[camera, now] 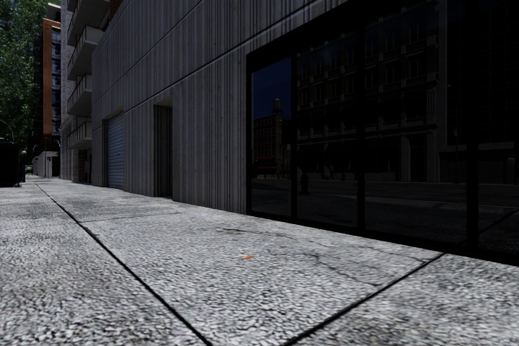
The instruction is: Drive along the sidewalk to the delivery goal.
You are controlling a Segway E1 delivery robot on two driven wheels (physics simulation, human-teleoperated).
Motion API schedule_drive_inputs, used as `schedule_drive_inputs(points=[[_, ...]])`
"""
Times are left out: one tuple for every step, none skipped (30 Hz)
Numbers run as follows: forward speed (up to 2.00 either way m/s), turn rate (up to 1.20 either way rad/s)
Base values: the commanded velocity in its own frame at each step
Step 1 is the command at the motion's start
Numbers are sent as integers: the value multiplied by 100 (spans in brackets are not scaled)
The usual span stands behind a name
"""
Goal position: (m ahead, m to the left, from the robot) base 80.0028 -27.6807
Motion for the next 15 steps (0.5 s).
schedule_drive_inputs(points=[[0,0],[0,0],[0,0],[0,0],[0,0],[0,0],[0,0],[0,0],[0,0],[0,0],[0,0],[0,0],[0,0],[0,0],[0,0]])
